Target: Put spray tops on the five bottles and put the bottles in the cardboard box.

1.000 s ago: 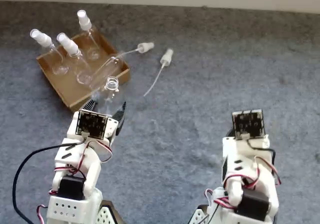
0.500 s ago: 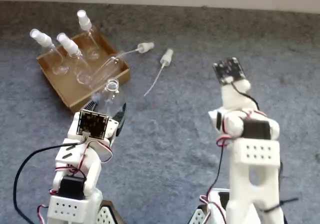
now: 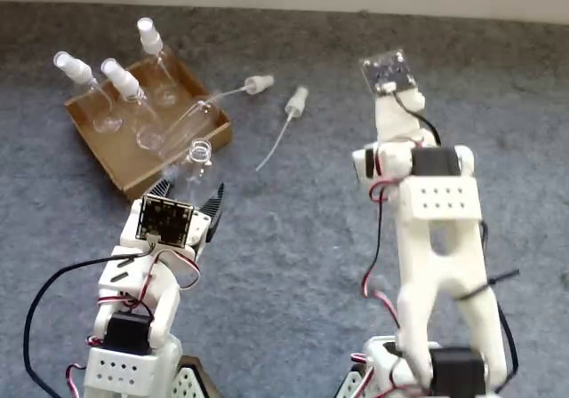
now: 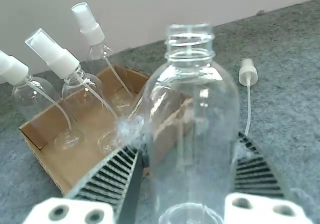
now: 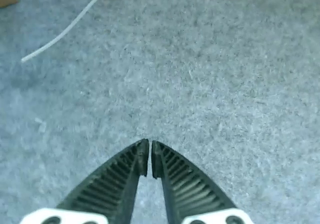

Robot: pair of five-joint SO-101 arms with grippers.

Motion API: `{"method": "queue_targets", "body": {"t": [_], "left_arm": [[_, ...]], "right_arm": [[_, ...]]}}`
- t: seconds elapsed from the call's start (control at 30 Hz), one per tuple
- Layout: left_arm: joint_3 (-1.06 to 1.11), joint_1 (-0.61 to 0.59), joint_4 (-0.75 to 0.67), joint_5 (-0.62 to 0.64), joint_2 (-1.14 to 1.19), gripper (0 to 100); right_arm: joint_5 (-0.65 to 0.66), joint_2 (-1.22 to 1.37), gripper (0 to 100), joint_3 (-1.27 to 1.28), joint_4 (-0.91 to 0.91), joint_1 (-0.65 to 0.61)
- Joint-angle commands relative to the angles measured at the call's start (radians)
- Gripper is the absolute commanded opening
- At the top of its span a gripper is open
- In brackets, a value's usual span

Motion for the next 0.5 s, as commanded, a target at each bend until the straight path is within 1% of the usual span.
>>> {"method": "queue_targets", "body": {"t": [0.0, 0.13, 0.33, 0.47], "left_arm": [[0.021, -0.002, -0.021, 0.014, -0.010, 12], [0.021, -0.002, -0.020, 0.014, -0.008, 12], [0.021, -0.002, -0.015, 0.012, -0.008, 12], [0.021, -0.004, -0.015, 0.012, -0.008, 12]], "right_arm": [[-0.071, 0.130, 2.1, -0.191, -0.007, -0.008], [-0.158, 0.288, 2.1, -0.341, -0.005, -0.010], [-0.353, 0.515, 2.1, -0.565, 0.004, -0.015], [-0.433, 0.645, 2.2, -0.691, 0.004, -0.016]]}}
